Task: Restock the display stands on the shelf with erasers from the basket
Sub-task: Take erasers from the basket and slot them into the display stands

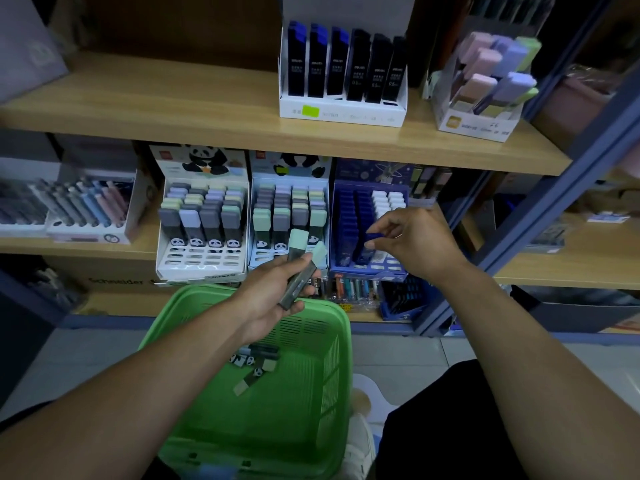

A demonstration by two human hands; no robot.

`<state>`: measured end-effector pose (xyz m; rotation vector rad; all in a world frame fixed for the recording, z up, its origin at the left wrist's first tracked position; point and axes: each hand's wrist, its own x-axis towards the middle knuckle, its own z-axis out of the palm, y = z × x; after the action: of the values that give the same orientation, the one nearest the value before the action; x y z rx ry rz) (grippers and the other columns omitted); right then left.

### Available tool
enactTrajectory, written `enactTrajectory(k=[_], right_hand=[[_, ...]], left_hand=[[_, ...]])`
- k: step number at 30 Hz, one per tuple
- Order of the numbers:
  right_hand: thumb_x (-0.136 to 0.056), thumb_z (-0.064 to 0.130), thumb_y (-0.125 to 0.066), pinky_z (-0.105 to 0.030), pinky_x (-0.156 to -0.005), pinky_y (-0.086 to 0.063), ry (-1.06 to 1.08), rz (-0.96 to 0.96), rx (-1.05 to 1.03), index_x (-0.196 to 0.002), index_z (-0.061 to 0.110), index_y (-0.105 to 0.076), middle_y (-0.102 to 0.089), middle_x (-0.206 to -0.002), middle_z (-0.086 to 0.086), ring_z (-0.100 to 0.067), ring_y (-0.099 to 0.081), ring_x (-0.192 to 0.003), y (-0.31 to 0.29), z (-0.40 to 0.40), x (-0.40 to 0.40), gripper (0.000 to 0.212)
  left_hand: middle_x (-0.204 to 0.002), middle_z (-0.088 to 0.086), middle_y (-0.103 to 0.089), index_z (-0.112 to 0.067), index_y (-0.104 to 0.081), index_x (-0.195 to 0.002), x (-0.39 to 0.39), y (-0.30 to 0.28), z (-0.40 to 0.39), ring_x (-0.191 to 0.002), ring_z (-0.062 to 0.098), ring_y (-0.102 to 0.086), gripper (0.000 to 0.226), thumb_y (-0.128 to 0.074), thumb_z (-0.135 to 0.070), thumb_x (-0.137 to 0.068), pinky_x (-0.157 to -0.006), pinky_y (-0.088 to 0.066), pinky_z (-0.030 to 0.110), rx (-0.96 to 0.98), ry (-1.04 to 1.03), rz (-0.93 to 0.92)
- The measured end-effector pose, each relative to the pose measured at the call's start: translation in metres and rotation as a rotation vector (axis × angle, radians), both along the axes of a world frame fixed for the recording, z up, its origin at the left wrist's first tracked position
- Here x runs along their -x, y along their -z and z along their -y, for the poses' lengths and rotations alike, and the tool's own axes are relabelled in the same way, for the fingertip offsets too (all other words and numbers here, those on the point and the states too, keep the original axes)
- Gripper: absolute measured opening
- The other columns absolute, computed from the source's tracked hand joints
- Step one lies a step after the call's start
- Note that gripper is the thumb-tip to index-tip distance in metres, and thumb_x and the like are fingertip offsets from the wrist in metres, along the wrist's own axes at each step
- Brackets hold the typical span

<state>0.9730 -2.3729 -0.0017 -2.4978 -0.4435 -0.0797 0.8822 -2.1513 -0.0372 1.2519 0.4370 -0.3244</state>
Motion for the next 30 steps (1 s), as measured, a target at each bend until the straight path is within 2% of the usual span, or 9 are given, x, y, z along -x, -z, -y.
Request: enactTrajectory(k=[4, 9, 12, 15, 18, 21, 23, 27, 30], right_hand=[[-0.082, 0.024, -0.082, -0.032, -0.075, -0.059, -0.016, -0.052, -0.024, -0.092, 0.021, -0.075, -0.070, -0.081, 0.003, -0.010, -0.066, -0.077, 0.000, 0.003, 0.001, 0.014], [-0.094, 0.024, -0.069, -0.032, -0.094, -0.054, -0.055, -0.033, -0.025, -0.110, 0.015, -0.076, -0.073, -0.113, -0.001, -0.011, -0.065, -0.100, 0.001, 0.004, 0.001, 0.020], [-0.093, 0.021, -0.070, -0.033, -0.094, -0.055, -0.027, -0.021, -0.034, -0.106, 0.014, -0.077, -0.074, -0.108, 0.000, -0.007, -0.063, -0.093, 0.003, 0.004, -0.002, 0.016], [-0.090, 0.019, -0.074, -0.037, -0.085, -0.057, 0.033, -0.022, -0.085, -0.095, 0.015, -0.077, -0.072, -0.091, 0.004, -0.010, -0.066, -0.087, 0.004, 0.004, -0.005, 0.007], [-0.090, 0.019, -0.074, -0.027, -0.082, -0.057, 0.048, -0.023, -0.064, -0.094, 0.015, -0.078, -0.072, -0.090, 0.004, -0.004, -0.063, -0.082, 0.004, 0.000, -0.007, 0.007], [-0.091, 0.022, -0.073, -0.001, -0.063, -0.043, 0.041, -0.051, 0.004, -0.098, 0.015, -0.079, -0.074, -0.097, 0.002, 0.006, -0.056, -0.074, 0.006, -0.002, -0.007, 0.011], [-0.092, 0.024, -0.072, 0.002, -0.060, -0.039, 0.046, -0.042, 0.020, -0.101, 0.016, -0.078, -0.073, -0.101, 0.003, 0.009, -0.053, -0.074, 0.006, -0.002, -0.005, 0.013], [-0.092, 0.032, -0.071, -0.009, -0.065, -0.042, 0.062, 0.099, -0.072, -0.098, 0.026, -0.075, -0.064, -0.089, 0.016, 0.003, -0.057, -0.076, 0.002, -0.009, 0.002, 0.009], [-0.092, 0.036, -0.070, -0.023, -0.064, -0.052, -0.022, -0.017, -0.259, -0.095, 0.029, -0.074, -0.068, -0.080, 0.013, -0.002, -0.063, -0.070, 0.002, -0.024, 0.012, 0.008]], left_hand=[[-0.103, 0.000, -0.077, -0.018, -0.067, -0.115, 0.000, 0.001, -0.001, -0.069, 0.008, -0.063, 0.029, -0.067, -0.034, -0.091, -0.058, -0.049, 0.025, -0.031, 0.001, 0.016], [-0.090, -0.002, -0.071, -0.016, -0.068, -0.111, 0.001, 0.001, 0.000, -0.070, 0.009, -0.059, 0.030, -0.070, -0.033, -0.087, -0.059, -0.048, 0.024, -0.046, -0.001, 0.028], [-0.088, 0.000, -0.064, -0.014, -0.066, -0.113, 0.001, 0.001, 0.000, -0.074, 0.012, -0.057, 0.040, -0.074, -0.032, -0.078, -0.057, -0.048, 0.024, -0.052, 0.002, 0.032], [-0.091, 0.002, -0.062, -0.016, -0.066, -0.113, 0.002, 0.002, 0.001, -0.074, 0.012, -0.058, 0.038, -0.076, -0.031, -0.080, -0.055, -0.048, 0.023, -0.060, 0.013, 0.035], [-0.089, 0.001, -0.065, -0.015, -0.066, -0.108, 0.001, 0.003, 0.002, -0.073, 0.011, -0.060, 0.031, -0.075, -0.031, -0.082, -0.057, -0.048, 0.024, -0.058, 0.015, 0.035], [-0.081, -0.003, -0.067, -0.018, -0.067, -0.100, 0.002, 0.001, 0.003, -0.068, 0.009, -0.060, 0.023, -0.075, -0.032, -0.084, -0.054, -0.046, 0.022, -0.064, 0.018, 0.029], [-0.079, -0.004, -0.067, -0.020, -0.067, -0.099, 0.003, -0.001, 0.004, -0.064, 0.007, -0.060, 0.021, -0.075, -0.033, -0.084, -0.050, -0.044, 0.020, -0.062, 0.010, 0.029], [-0.086, 0.001, -0.072, -0.018, -0.065, -0.107, 0.003, -0.003, 0.002, -0.062, 0.010, -0.064, 0.021, -0.066, -0.034, -0.094, -0.048, -0.045, 0.023, -0.011, -0.031, 0.006], [-0.092, 0.003, -0.076, -0.016, -0.061, -0.117, 0.002, -0.007, 0.001, -0.067, 0.015, -0.069, 0.022, -0.058, -0.030, -0.100, -0.049, -0.050, 0.026, 0.042, -0.038, -0.008]])
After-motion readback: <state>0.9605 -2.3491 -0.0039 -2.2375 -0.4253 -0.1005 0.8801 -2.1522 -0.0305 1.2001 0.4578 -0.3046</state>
